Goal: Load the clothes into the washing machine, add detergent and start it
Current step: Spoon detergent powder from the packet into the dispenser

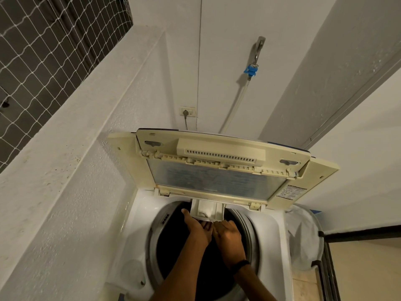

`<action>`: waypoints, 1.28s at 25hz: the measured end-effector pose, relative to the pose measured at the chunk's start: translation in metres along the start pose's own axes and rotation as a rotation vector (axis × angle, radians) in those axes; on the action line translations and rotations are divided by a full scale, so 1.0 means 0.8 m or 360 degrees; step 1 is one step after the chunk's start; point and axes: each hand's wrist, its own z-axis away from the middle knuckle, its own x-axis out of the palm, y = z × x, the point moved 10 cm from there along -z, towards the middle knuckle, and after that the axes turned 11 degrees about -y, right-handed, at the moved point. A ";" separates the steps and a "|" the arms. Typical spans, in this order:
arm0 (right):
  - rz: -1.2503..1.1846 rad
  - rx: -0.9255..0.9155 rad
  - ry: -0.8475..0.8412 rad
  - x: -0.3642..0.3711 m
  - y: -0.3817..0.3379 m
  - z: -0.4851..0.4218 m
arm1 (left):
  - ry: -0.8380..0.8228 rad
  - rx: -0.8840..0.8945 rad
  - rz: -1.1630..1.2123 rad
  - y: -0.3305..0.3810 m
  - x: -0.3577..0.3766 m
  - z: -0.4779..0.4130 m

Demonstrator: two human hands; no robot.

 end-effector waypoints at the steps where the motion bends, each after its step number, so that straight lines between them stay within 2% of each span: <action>1: -0.0111 0.0094 0.0032 -0.003 0.004 -0.002 | 0.0009 0.0007 0.0007 0.001 -0.001 0.002; 8: -0.1374 0.0870 0.0204 -0.012 0.041 0.014 | -0.0026 0.0026 -0.0062 0.003 -0.019 0.033; 13: -0.2075 0.0967 0.0190 -0.026 -0.014 0.026 | -0.0088 0.0025 -0.0037 0.019 -0.040 0.107; 15: -0.1970 0.0793 -0.0042 -0.051 -0.072 0.028 | -0.0100 0.0064 0.0018 0.032 -0.052 0.143; 17: -0.1649 0.0434 -0.0285 -0.094 -0.150 0.032 | -0.0137 0.0099 0.0105 0.049 -0.063 0.180; 20: -0.1605 0.0096 -0.0545 -0.132 -0.275 0.052 | -0.0249 0.0229 0.0307 0.088 -0.094 0.238; 23: -0.1913 -0.0022 -0.0778 -0.130 -0.370 0.076 | -0.0388 0.0472 0.0646 0.138 -0.129 0.329; 25: -0.1881 -0.0243 -0.0907 -0.128 -0.437 0.094 | -0.0374 0.0621 0.0833 0.165 -0.168 0.397; 28: -0.2088 -0.0285 -0.1086 -0.104 -0.505 0.117 | -0.0379 0.0835 0.0935 0.193 -0.227 0.498; 32: -0.1884 -0.0520 -0.1256 -0.079 -0.579 0.143 | -0.0352 0.1010 0.0840 0.192 -0.289 0.609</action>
